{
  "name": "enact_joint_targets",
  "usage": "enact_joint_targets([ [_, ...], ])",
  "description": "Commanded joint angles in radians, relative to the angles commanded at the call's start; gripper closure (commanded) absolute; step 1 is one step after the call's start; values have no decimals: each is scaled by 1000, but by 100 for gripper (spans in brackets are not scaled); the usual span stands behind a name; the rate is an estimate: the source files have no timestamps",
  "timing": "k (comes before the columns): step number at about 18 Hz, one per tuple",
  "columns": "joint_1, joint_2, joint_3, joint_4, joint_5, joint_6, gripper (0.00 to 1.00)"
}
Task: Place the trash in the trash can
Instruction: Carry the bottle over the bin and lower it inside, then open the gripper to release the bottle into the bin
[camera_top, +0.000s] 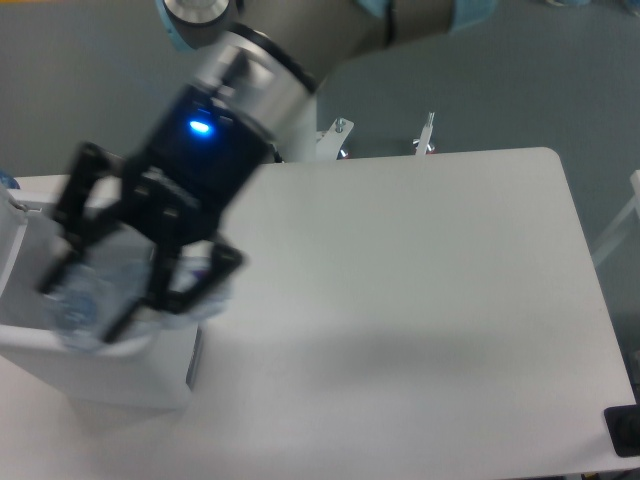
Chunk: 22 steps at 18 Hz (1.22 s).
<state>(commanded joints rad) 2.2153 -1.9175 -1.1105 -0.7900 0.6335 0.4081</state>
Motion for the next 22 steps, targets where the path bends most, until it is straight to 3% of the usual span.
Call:
enact_joint_targets([
  [5, -49, 43, -101, 3, 0, 14, 63],
  [10, -58, 38, -150, 3, 0, 35, 60],
  [13, -58, 44, -184, 3, 2, 58, 41],
  [15, -58, 46, -202, 3, 2, 87, 6],
  [16, -58, 49, -212, 3, 3, 92, 0],
  [22, -39, 63, -250, 0, 31, 90, 0],
])
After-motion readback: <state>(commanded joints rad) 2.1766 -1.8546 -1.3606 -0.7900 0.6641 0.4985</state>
